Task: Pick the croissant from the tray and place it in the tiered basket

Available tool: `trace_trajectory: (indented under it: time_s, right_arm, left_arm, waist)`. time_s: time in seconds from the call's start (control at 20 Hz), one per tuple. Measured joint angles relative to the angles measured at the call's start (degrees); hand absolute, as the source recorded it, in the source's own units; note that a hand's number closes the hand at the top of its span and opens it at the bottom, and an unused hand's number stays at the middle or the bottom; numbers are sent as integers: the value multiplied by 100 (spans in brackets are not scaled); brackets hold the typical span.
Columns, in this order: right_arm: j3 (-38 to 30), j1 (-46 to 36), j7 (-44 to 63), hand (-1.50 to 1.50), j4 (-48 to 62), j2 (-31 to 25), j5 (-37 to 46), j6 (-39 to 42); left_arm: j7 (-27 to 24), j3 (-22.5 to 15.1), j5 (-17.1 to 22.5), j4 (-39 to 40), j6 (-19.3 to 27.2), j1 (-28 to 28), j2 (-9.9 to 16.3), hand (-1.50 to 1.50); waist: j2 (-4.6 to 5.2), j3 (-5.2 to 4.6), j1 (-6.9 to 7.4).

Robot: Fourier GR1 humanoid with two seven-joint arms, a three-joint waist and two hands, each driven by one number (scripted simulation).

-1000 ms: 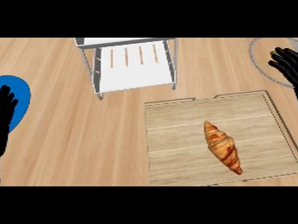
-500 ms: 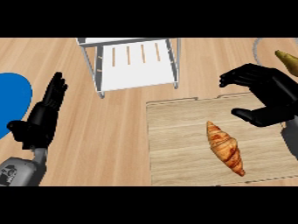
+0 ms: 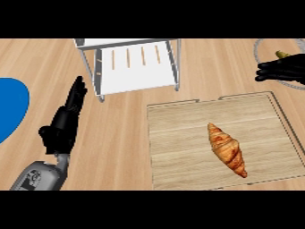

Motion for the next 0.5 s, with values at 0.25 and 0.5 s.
trace_trajectory:
  time_s: [0.25, 0.5]
  right_arm:
    - [-143, -677, 37, -150, -932, -688, 1025, 487]
    - [-110, -1119, 143, -150, -2339, -1003, 2097, 605]
  left_arm:
    - [85, -22, -55, -8, 43, -30, -23, 0]
    - [112, -49, -97, -44, 85, 25, -61, 0]
  waist:
    - [-42, -1, -14]
    - [-65, 0, -46]
